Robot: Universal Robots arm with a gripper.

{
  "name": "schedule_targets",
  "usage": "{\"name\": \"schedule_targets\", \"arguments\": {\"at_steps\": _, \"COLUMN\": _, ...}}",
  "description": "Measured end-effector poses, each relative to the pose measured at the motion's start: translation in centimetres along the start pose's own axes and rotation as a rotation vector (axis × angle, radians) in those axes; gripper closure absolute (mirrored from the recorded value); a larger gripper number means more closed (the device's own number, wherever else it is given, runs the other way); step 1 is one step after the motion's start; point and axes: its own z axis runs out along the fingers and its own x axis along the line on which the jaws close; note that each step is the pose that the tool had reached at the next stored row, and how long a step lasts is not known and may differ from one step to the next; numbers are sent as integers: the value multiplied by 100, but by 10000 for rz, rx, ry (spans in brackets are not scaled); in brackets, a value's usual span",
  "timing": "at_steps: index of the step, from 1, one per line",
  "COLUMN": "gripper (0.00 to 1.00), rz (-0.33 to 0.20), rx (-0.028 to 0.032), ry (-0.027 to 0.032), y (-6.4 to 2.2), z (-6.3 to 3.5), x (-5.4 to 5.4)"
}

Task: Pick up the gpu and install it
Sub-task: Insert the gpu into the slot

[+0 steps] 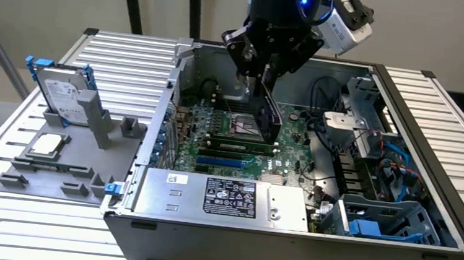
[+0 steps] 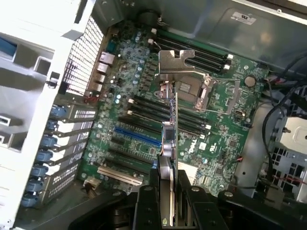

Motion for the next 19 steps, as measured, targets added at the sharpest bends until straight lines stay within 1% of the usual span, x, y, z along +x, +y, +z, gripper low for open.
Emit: {"name": "schedule_targets", "arguments": {"at_steps": 19, "gripper": 100, "rz": -3454, "rx": -8, "ry": 206, "y": -8, "z": 127, "x": 0}}
